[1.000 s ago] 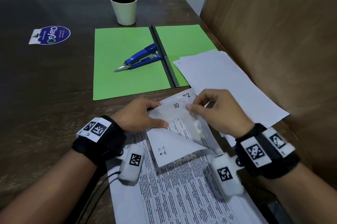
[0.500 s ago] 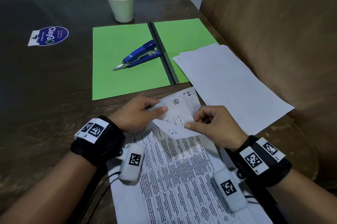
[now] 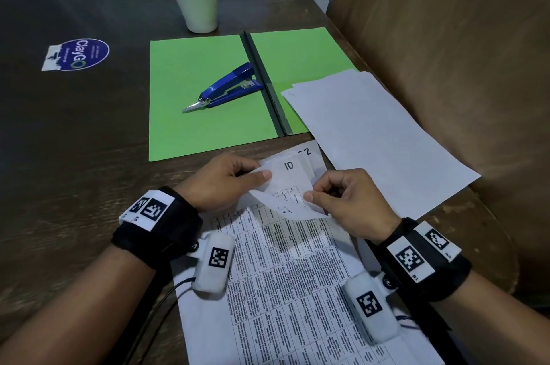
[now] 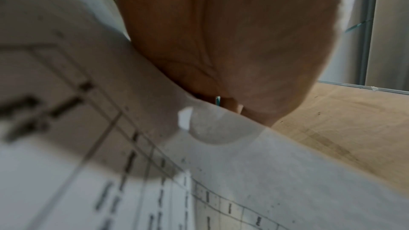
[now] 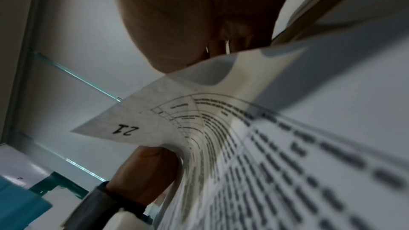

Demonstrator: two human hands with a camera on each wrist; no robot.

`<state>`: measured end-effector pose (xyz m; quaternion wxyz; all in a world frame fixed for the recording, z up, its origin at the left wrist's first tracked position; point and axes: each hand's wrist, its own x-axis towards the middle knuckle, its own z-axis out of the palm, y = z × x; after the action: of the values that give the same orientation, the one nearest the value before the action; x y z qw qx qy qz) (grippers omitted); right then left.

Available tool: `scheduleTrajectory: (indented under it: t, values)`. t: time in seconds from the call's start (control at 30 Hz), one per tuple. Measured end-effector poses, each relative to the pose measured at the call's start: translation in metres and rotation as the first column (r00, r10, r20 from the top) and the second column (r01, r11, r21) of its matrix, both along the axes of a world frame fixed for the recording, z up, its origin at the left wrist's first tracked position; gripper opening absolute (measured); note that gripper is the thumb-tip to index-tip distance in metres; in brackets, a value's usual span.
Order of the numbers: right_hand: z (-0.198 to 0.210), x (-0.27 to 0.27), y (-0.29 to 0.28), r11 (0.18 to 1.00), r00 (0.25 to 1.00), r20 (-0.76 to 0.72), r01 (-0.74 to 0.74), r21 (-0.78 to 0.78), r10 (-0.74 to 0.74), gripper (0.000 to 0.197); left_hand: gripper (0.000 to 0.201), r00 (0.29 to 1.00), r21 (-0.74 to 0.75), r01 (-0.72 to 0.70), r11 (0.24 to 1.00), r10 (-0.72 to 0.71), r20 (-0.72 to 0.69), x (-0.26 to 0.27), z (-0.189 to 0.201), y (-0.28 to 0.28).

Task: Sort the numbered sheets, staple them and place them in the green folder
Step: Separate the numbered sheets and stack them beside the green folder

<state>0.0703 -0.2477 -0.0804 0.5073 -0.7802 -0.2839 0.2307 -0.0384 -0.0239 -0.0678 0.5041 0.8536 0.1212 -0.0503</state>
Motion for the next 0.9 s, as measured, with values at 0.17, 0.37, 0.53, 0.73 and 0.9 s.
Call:
scheduleTrajectory:
  t: [0.17, 0.37, 0.53, 0.73, 0.9]
  values:
    - [0.001, -0.003, -0.001, 1.000, 0.999, 0.033, -0.004, 0.020, 0.004, 0.021, 0.072, 1.000, -0.002, 0.008, 1.000, -0.008, 0.002, -0.001, -0.003, 0.002]
    - [-0.004, -0.005, -0.005, 0.998, 0.996, 0.093, 0.002, 0.070, -0.008, 0.022, 0.058, 0.999, -0.097, -0.007, 0.995, 0.003, -0.040, -0.001, -0.005, 0.004]
    - [0.003, -0.013, -0.003, 0.987, 0.997, 0.053, -0.069, 0.143, 0.062, 0.007, 0.039, 0.998, -0.157, -0.047, 0.987, 0.040, -0.045, -0.002, 0.007, -0.002]
    - [0.005, -0.012, -0.001, 0.982, 0.989, 0.038, 0.137, 0.133, -0.143, 0.011, 0.040, 0.998, -0.184, -0.053, 0.982, 0.045, -0.048, -0.001, 0.009, -0.004]
    - [-0.007, -0.010, -0.001, 0.986, 0.989, 0.027, 0.145, 0.080, -0.148, 0.014, 0.015, 0.998, -0.110, -0.069, 0.992, 0.069, 0.002, 0.001, -0.002, 0.003]
